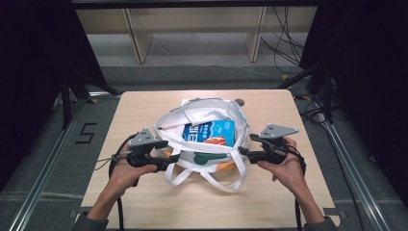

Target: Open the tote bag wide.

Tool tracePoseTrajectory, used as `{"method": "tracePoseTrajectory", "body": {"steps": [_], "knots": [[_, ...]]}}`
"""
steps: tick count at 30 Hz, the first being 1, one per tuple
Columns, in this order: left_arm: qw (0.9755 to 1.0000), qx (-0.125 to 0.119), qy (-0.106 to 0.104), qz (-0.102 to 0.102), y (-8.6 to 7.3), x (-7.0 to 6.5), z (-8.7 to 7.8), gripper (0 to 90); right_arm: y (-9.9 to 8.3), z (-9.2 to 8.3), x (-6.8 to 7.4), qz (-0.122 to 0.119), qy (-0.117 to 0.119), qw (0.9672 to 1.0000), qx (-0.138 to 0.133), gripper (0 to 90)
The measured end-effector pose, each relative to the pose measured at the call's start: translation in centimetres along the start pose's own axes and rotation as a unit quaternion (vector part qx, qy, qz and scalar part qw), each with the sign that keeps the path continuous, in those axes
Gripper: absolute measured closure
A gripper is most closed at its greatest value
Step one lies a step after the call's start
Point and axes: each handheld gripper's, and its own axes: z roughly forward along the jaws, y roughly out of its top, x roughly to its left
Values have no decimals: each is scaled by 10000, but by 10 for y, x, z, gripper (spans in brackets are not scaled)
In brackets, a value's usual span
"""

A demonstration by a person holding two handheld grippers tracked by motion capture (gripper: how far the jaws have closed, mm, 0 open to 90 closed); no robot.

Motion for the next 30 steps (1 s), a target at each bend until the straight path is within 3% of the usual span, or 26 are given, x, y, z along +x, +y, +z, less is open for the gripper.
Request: {"method": "tracePoseTrajectory", "body": {"steps": [5, 7, 10, 17, 18, 20, 24, 25, 27, 28, 29, 30], "knots": [[10000, 47, -34, 11, -7, -11, -4, 298, -9, -8, 1, -20, -42, 10000, -41, 353], [10000, 38, -58, 67, -10, -13, -5, 298, -13, -11, 4, 139, -36, 9999, 46, 353], [9999, 28, -43, 96, -13, -16, -6, 297, -18, -12, 2, 13, 13, 10000, 31, 353], [9999, 43, -124, 65, -21, -23, -8, 294, -25, -17, 8, 155, -8, 9999, 40, 348], [9999, -1, -138, 80, -22, -24, -7, 292, -25, -18, 7, 57, -18, 10000, 54, 347], [9997, 39, -186, 178, -24, -24, -8, 289, -28, -18, 9, 104, -43, 9999, 18, 344], [9998, 31, -153, 113, -29, -29, -11, 283, -32, -19, 11, 43, -17, 10000, 11, 335], [9998, 1, -194, 107, -30, -29, -11, 283, -33, -19, 14, 168, -12, 9999, 22, 332], [9998, 28, -167, 125, -32, -32, -13, 283, -35, -20, 13, 79, 13, 10000, 6, 328], [9997, 16, -206, 155, -33, -32, -13, 283, -36, -21, 15, 170, -3, 9999, 18, 326], [9997, 13, -193, 138, -35, -33, -13, 283, -37, -21, 14, 76, -36, 10000, -22, 312], [9997, 41, -205, 129, -36, -34, -13, 281, -38, -21, 18, 274, -35, 9996, 47, 300]]}}
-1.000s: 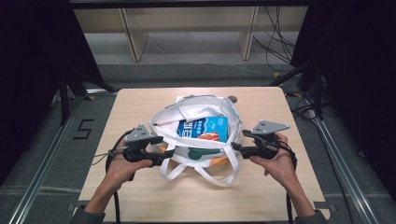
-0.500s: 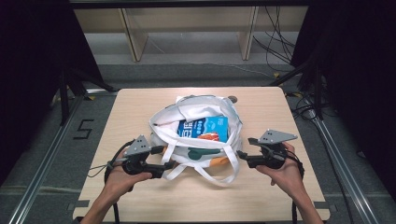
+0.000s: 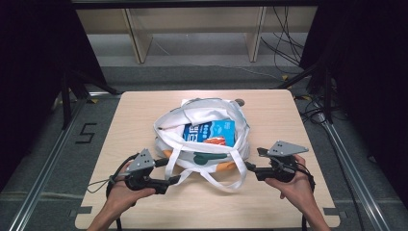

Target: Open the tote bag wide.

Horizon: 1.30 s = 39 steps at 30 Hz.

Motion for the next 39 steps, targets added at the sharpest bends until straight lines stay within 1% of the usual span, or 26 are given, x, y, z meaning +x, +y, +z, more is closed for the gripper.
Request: {"method": "tracePoseTrajectory", "body": {"steps": [1, 3, 4, 7, 8, 10, 11, 12, 14, 15, 16, 17, 18, 19, 22, 23, 24, 28, 29, 32, 34, 35, 36, 37, 38, 39], "knots": [[10000, 10, -26, 24, -1, 0, 0, 278, -1, 1, -2, -133, -21, 9999, -43, 300], [10000, 6, -71, 32, -4, -3, 0, 277, -4, 1, -2, -131, 12, 9999, -87, 300], [10000, -6, -70, 10, -5, -4, 0, 275, -6, 0, 2, 70, 46, 10000, -7, 299], [10000, 32, -44, 24, -10, -8, 1, 270, -11, 1, 1, -91, 80, 9999, 15, 299], [9999, 42, -92, 6, -13, -8, 2, 266, -12, 0, 3, -6, 76, 10000, 38, 298], [9999, 80, -107, 61, -17, -9, 3, 263, -16, 0, 1, -82, 68, 9999, 24, 297], [9998, 64, -139, 91, -19, -8, 4, 260, -18, 0, 3, -19, 59, 10000, 17, 297], [9998, 76, -127, 99, -21, -8, 4, 258, -20, -1, 4, 63, 67, 9999, 86, 297], [9999, 34, -94, -47, -25, -10, 5, 257, -23, -1, 2, -95, 90, 9999, 49, 297], [9999, 92, -95, -6, -25, -9, 4, 257, -26, -1, 4, -24, 84, 9999, 110, 297], [10000, -6, -77, -57, -26, -10, 4, 257, -27, -1, 4, -84, 77, 9999, 84, 297], [10000, 64, -67, -24, -27, -10, 3, 257, -29, 0, 4, -72, 94, 9999, 115, 297], [9999, 43, -83, -47, -29, -10, 4, 256, -32, -1, 8, 90, 118, 9997, 195, 297], [9998, -32, -96, -142, -31, -12, 6, 256, -34, -1, 7, -3, 131, 9997, 195, 297], [9999, 49, -87, -90, -37, -12, 7, 252, -40, 0, 8, -48, 131, 9997, 216, 297], [9998, 35, -105, -180, -39, -14, 8, 251, -42, -1, 11, 111, 159, 9995, 265, 297], [9998, 43, -83, -174, -41, -14, 8, 251, -44, 0, 9, -70, 147, 9996, 225, 297], [9999, 85, -42, -76, -46, -12, 7, 249, -49, -1, 11, -58, 137, 9995, 281, 297], [9999, 126, 36, -69, -48, -12, 7, 247, -50, -1, 11, -107, 155, 9995, 271, 297], [9997, -31, 69, -213, -52, -14, 8, 243, -55, -2, 13, -73, 110, 9995, 289, 297], [9998, 26, 129, -167, -55, -14, 7, 242, -59, -4, 15, -18, 164, 9992, 372, 297], [9998, 80, 125, -124, -57, -15, 8, 241, -60, -4, 17, 51, 144, 9991, 383, 297], [9998, 125, 130, -71, -59, -16, 8, 239, -62, -5, 17, -79, 122, 9992, 367, 297], [9999, 84, 89, -109, -60, -18, 10, 237, -64, -5, 17, -88, 130, 9991, 385, 297], [9997, 221, 120, -14, -61, -17, 9, 233, -66, -6, 18, -102, 124, 9990, 414, 297], [9998, 131, 58, -125, -61, -19, 10, 224, -67, -6, 19, -83, 207, 9990, 395, 297]]}}
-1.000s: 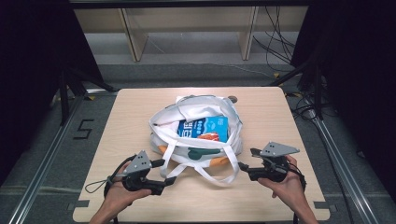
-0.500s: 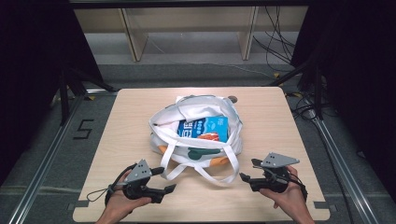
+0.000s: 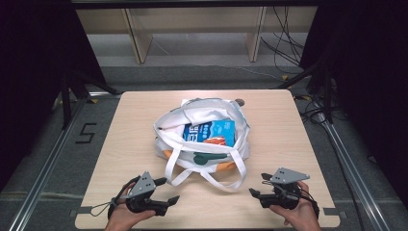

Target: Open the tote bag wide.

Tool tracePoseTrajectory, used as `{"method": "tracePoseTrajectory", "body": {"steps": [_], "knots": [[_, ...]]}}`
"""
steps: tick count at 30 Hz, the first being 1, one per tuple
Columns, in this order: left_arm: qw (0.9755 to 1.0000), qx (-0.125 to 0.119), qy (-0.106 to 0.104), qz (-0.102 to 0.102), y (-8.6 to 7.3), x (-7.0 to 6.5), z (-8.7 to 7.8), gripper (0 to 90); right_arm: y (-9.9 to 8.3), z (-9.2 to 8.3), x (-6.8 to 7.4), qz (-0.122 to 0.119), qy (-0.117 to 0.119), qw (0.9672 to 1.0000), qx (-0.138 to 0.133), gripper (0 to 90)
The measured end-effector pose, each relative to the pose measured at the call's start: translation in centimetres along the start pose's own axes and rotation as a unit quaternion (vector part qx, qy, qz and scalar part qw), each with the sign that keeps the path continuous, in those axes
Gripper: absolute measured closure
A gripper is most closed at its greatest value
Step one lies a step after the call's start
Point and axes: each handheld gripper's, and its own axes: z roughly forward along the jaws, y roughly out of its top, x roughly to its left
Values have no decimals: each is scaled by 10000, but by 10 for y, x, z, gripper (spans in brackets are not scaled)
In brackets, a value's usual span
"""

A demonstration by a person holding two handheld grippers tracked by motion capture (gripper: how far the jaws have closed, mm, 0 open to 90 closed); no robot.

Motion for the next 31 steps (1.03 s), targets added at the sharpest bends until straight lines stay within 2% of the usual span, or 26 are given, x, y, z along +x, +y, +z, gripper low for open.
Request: {"method": "tracePoseTrajectory", "body": {"steps": [1, 2, 4, 5, 7, 8, 9, 10, 11, 12, 13, 16, 18, 19, 22, 23, 25, 27, 28, 30, 31], "knots": [[10000, 2, -1, 50, 0, 0, 0, 216, -1, -1, 1, -50, -27, 10000, 8, 297], [10000, 33, 48, 69, -1, -1, 0, 211, -3, -3, 2, -42, -159, 9999, -35, 297], [9999, 88, 47, 62, -2, -1, 0, 193, -6, -4, 4, 8, -137, 9999, -3, 297], [10000, 37, -1, 3, -3, -2, 1, 187, -8, -5, 4, -36, -127, 9999, -1, 297], [9999, 109, -1, 55, -4, -2, 0, 184, -11, -6, 7, -36, -154, 9999, 70, 296], [10000, 85, -11, 14, -5, -3, 1, 181, -13, -6, 7, -37, -130, 9999, 55, 296], [9999, 97, 0, 26, -5, -3, 1, 176, -15, -7, 10, 104, -147, 9998, 97, 295], [9999, 125, 56, 46, -5, -3, 0, 173, -16, -6, 9, -26, -160, 9998, 80, 294], [9997, 182, 67, 139, -5, -2, 0, 171, -18, -7, 9, -24, -129, 9998, 118, 293], [10000, 87, 37, 0, -6, -3, 1, 169, -19, -7, 10, -1, -123, 9998, 146, 293], [9999, 88, 49, -21, -6, -3, 1, 167, -20, -6, 9, -40, -67, 9998, 179, 293], [10000, 73, 63, -16, -7, -2, 1, 146, -23, -5, 10, -36, -132, 9997, 205, 293], [9999, 77, 60, 34, -7, -2, 2, 147, -24, -3, 10, -1, -76, 9996, 255, 291], [9999, 101, 55, 11, -7, -2, 1, 147, -24, -3, 9, -45, -140, 9996, 242, 290], [9999, 126, 48, 39, -7, -2, 1, 147, -24, -2, 10, -47, -129, 9996, 252, 289], [9996, 198, 97, 152, -7, -1, 1, 147, -24, -3, 10, 0, -86, 9996, 254, 288], [9996, 190, 118, 164, -8, -1, 2, 148, -23, -2, 10, 12, -48, 9996, 260, 288], [9997, 150, 106, 146, -7, -1, 2, 148, -23, -3, 11, 22, -119, 9995, 283, 288], [9998, 132, 91, 73, -8, -2, 2, 148, -23, -3, 11, -15, -136, 9996, 259, 288], [9997, 228, 92, 87, -7, -1, 2, 148, -23, -2, 10, -31, -126, 9996, 255, 288], [9998, 185, 85, 51, -8, -1, 3, 148, -23, -2, 10, -30, -126, 9996, 255, 288]]}}
